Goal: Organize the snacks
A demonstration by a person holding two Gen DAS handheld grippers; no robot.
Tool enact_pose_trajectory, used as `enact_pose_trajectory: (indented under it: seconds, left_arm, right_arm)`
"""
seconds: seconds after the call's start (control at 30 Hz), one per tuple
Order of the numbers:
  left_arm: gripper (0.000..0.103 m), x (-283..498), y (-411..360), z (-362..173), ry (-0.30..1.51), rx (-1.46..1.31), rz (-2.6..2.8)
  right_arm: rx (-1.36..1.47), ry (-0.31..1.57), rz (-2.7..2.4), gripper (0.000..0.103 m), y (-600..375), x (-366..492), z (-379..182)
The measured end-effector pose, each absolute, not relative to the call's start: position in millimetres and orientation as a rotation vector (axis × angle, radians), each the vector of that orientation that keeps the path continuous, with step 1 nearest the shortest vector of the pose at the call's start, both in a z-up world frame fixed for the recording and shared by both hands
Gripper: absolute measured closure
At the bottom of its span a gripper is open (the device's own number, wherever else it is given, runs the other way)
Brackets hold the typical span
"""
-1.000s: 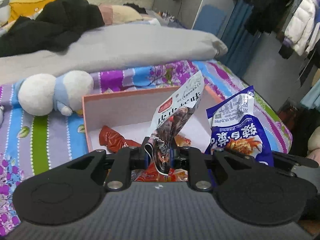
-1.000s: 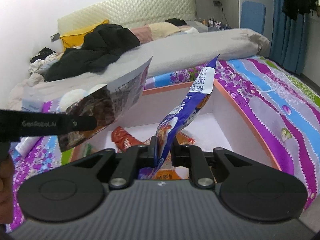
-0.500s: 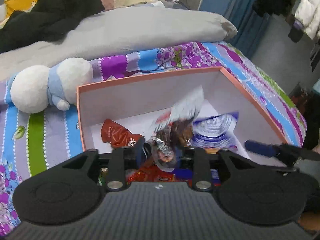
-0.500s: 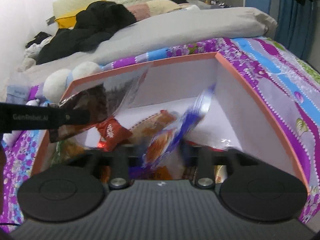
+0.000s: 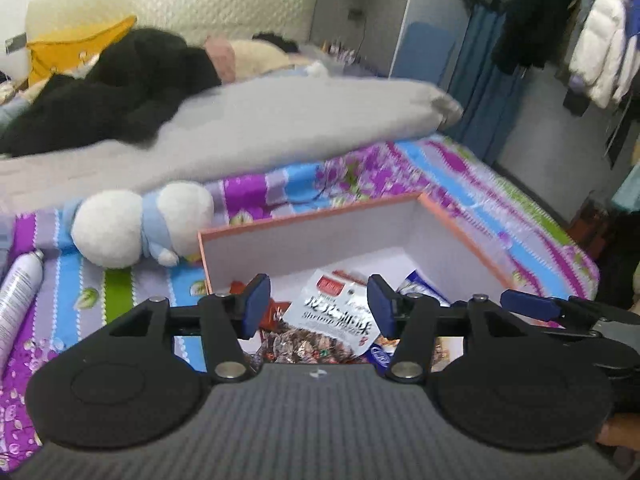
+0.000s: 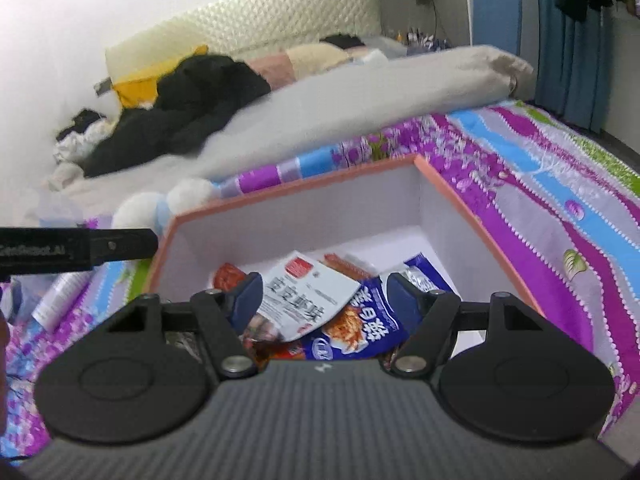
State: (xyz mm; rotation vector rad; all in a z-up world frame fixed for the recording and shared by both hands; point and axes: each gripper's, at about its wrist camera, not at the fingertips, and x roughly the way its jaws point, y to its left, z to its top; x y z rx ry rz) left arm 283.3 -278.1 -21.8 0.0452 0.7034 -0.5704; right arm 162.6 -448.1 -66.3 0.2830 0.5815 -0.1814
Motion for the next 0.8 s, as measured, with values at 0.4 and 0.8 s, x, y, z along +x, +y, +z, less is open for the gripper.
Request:
enact_pose_trajectory:
  seconds: [0.4,0.8]
  left_arm:
    - [0.017,197,-229,39,0.572,0.033,-0.600]
    - [0.001,117,-199,67,0.500,0.094,-0.592]
  right_arm:
    - [0.296,0.467,-0.224,0.032,-416,89,-9]
    - [0.256,0.406,-0.254,0.032,-386,16,14]
